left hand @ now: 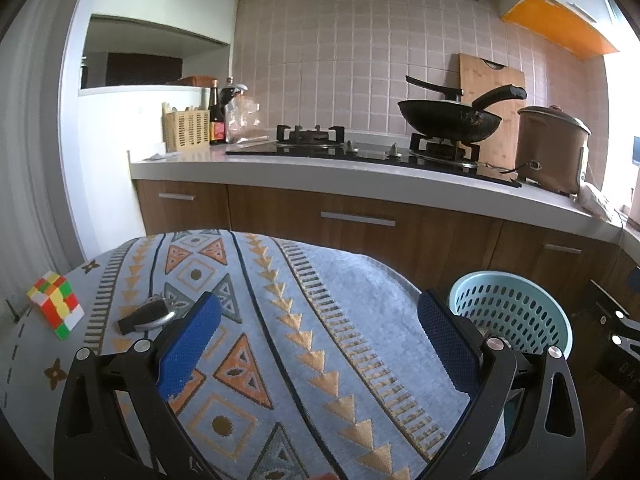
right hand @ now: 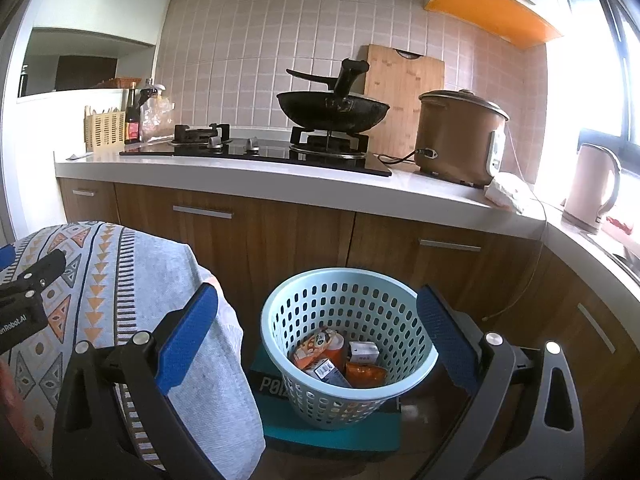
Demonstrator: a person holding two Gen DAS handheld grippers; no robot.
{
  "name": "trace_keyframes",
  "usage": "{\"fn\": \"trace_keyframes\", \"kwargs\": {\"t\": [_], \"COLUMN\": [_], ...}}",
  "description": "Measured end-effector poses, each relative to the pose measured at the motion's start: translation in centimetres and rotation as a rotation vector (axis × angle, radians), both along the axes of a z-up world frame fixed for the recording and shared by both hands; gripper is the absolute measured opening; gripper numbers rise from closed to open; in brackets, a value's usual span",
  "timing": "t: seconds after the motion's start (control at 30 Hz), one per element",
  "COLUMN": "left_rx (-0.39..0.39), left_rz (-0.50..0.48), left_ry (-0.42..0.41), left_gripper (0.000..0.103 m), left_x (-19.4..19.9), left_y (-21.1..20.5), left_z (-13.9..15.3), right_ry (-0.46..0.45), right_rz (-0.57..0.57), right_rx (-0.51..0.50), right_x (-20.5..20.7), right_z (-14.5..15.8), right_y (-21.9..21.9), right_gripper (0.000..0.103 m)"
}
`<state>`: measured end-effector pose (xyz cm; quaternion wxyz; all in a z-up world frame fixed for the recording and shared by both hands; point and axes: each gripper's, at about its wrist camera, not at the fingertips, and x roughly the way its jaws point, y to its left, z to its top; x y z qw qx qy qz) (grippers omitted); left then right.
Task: Collect trash
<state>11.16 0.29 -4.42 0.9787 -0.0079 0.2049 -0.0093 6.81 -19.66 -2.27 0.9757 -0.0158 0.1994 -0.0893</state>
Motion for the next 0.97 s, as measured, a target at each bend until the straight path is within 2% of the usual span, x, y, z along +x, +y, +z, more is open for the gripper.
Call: {"fn": "trace_keyframes", "kwargs": {"t": [0.23,0.53,0.7,0.97], "left_rx": [0.020,0.040,0.050,0.002], "left_rz": [0.001,0.002,-0.032,-0.020], "left_ry": [0.009,0.000,-0.012,0.030], "left_gripper": [0.095,0.095,0.095,0.095], "left_x": [0.2,0.1,-0.2,0.5], "left_y": [-0.3,-0.6,-0.9,0.0], "left_z": [-0.3,-0.4,-0.4,-0.6], "right_ry": [0.033,0.043,0.042,0.046], "right_rz": [0.009,0.006,0.010,0.014], "right_rx": [0.066,0.087,0.085,0.094], "right_x": [0.5,0.9,0.9,0.7], "right_z": [-0.3,-0.5,-0.5,-0.7], "right_y": [-1.2,-1.5,-1.4,-1.5], "right_gripper": [0.095,0.095,0.095,0.095]}}
